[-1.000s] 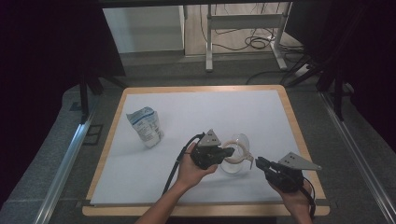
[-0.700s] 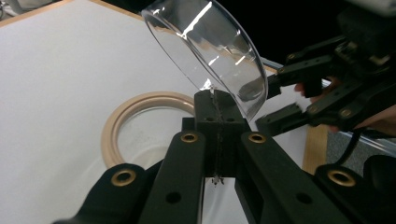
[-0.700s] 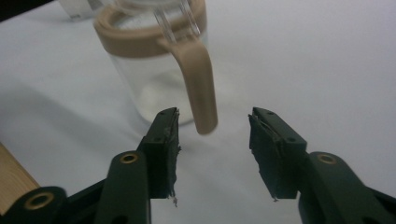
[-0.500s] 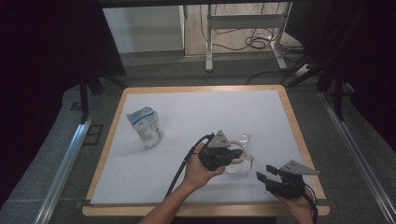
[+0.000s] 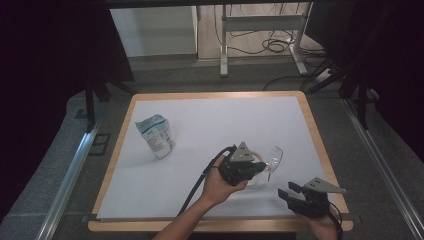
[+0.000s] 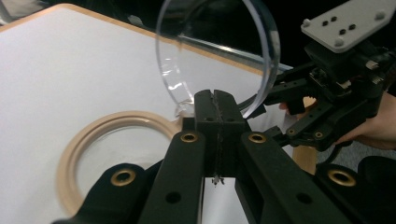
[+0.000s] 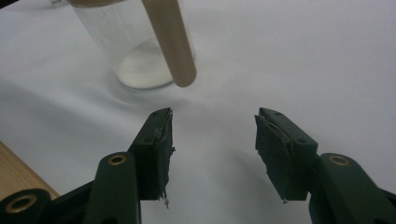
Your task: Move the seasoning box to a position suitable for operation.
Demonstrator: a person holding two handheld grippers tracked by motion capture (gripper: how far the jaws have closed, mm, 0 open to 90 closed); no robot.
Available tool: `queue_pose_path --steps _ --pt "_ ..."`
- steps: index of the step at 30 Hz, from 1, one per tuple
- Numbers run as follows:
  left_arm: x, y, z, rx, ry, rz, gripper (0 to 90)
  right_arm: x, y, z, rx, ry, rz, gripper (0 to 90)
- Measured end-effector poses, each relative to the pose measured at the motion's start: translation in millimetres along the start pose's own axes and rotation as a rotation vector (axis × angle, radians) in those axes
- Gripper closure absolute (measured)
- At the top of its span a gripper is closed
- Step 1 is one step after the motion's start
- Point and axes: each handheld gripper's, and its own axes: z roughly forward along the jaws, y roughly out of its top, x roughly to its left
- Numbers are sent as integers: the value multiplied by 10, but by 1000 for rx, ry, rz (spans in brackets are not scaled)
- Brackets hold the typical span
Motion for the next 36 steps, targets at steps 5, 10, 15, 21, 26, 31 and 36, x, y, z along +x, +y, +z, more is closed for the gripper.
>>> queue_pose_path --steps 5,10,15,21,26,31,36 --pt "114 -101 -206 -27 52 -17 828 115 42 1 -34 32 -30 463" --pt "298 -339 -486 -40 108 -61 649 289 72 6 -68 64 -59 433" --pt "424 -614 -717 -39 190 -89 430 480 80 14 -78 89 -74 415" --pt "491 -878 -914 -31 215 -102 330 718 52 19 -105 119 -107 395" --pt "545 -1060 -1013 -14 241 -106 307 885 29 79 -102 144 -138 389" --pt "617 -1178 -1090 -4 254 -118 302 1035 45 192 -103 174 -157 389" --pt "670 -1275 -1175 -2 261 -133 305 1192 61 366 -85 200 -202 387"
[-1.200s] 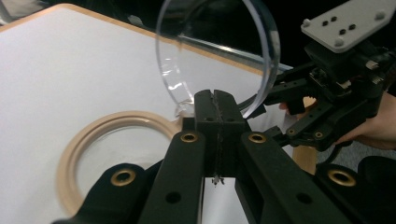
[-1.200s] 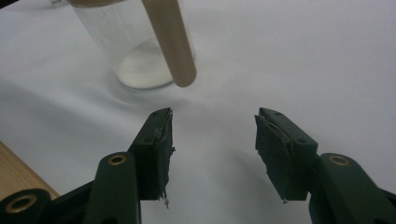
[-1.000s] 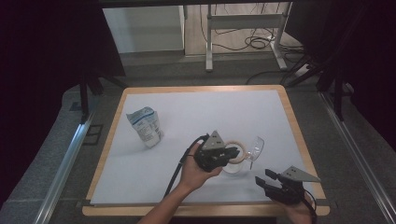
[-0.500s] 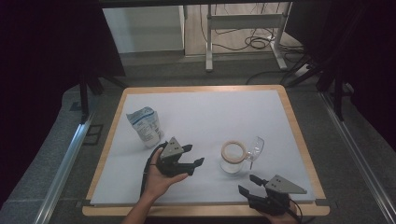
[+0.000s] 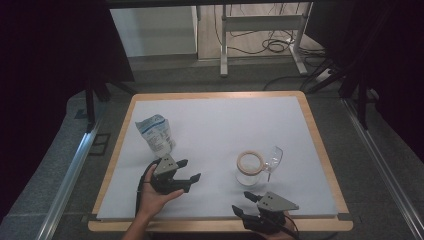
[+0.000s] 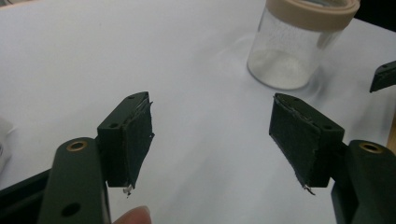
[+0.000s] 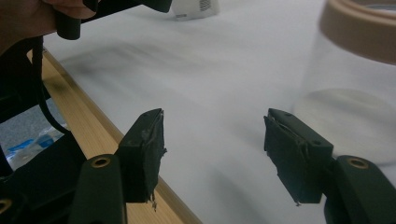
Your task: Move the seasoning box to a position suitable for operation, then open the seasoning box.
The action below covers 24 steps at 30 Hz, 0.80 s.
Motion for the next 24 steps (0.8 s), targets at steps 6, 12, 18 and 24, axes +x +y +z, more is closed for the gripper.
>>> queue_pose_path --steps 6,12,18,24 --pt "81 -86 -82 -2 21 -13 293 64 101 239 7 30 -5 375" --pt "214 -136 -212 -23 34 -42 283 76 212 428 8 47 -11 367" --pt "343 -174 -305 -37 56 -75 304 96 275 570 6 57 -13 367" --pt "522 -220 -497 -82 127 -109 311 105 299 694 15 66 -10 361"
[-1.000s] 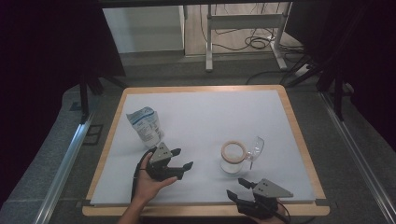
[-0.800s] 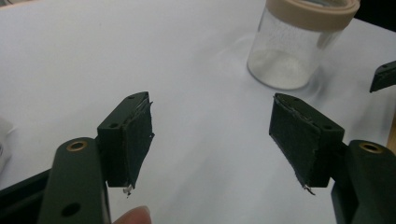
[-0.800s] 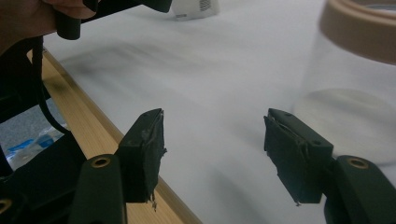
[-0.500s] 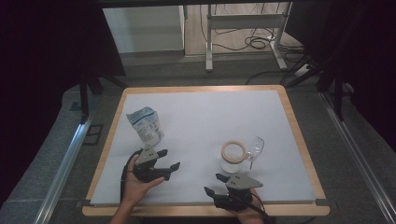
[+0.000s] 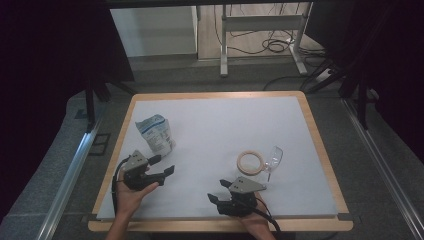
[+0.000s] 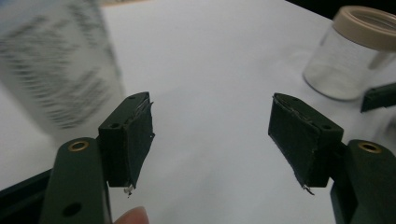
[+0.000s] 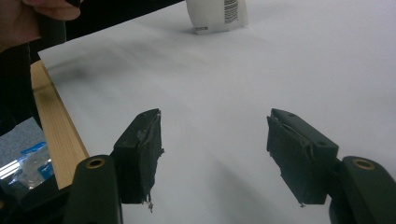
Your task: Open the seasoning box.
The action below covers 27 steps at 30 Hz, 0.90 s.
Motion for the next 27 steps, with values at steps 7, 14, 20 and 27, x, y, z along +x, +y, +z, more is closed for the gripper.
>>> queue_pose_path --steps 7,14,20,27 --pt "266 8 -125 -39 98 -54 330 21 0 72 15 13 -11 360" --pt "592 122 -73 -41 122 -108 417 30 -2 96 21 17 -14 358" --pt "837 202 88 -18 109 -123 471 40 13 103 19 18 -19 358" --pt "874 243 157 -47 68 -95 619 24 -4 92 25 9 -21 358"
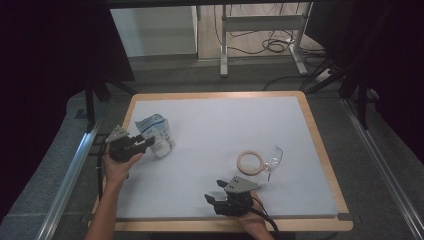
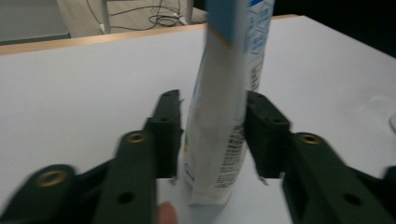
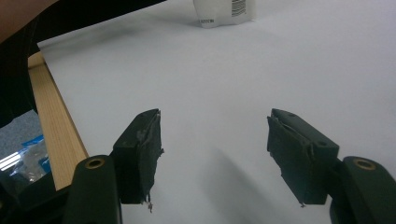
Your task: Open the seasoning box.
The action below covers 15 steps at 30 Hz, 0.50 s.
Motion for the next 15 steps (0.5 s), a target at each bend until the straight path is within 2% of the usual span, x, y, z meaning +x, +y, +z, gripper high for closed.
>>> queue_pose_path --steps 3,7,8,9,11,15 --pt "8 -3 10 -3 -10 -7 712 7 -5 3 -1 3 0 358" --pt "-6 -3 18 0 -21 1 754 11 -2 13 0 1 -2 358" --pt "-6 1 20 7 -28 2 783 14 0 17 0 3 0 358" --pt "-14 5 23 8 -34 -3 853 16 1 20 2 2 -1 358" --pt "-45 20 30 13 -26 13 877 22 1 28 3 -1 -4 358" --pt "-93 61 46 16 -34 10 895 27 -2 38 7 -8 -11 358"
